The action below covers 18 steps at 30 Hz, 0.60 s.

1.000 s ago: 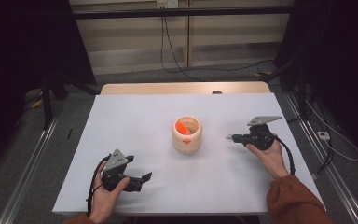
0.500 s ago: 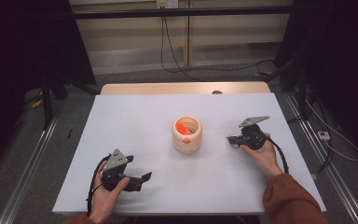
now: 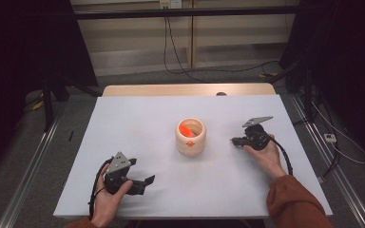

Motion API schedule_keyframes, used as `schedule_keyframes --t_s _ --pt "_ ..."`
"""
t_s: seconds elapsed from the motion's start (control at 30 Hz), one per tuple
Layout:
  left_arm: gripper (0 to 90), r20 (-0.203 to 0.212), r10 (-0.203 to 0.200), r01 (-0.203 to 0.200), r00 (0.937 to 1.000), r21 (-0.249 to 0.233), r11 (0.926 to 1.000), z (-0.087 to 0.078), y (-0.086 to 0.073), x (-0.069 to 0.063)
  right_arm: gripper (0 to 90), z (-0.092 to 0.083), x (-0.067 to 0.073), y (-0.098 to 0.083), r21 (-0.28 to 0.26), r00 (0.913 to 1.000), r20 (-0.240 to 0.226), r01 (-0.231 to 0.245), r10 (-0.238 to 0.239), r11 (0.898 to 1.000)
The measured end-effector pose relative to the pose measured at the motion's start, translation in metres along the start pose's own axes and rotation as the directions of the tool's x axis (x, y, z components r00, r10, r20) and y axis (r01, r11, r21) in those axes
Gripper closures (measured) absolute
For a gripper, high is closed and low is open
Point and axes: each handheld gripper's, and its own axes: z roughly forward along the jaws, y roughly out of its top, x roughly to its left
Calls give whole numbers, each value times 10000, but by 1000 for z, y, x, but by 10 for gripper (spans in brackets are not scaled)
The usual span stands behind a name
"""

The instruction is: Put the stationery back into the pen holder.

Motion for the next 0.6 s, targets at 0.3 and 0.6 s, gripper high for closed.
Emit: schedule_keyframes --t_s 0.3,0.6 --pt "58 23 -41 41 10000 -44 10000 0 0 0 900 6 -6 7 -48 9997 198 -132 132 9999" --pt "58 0 -34 34 10000 -18 10000 0 0 0 900 10 -12 11 -120 9989 335 -328 332 9994"
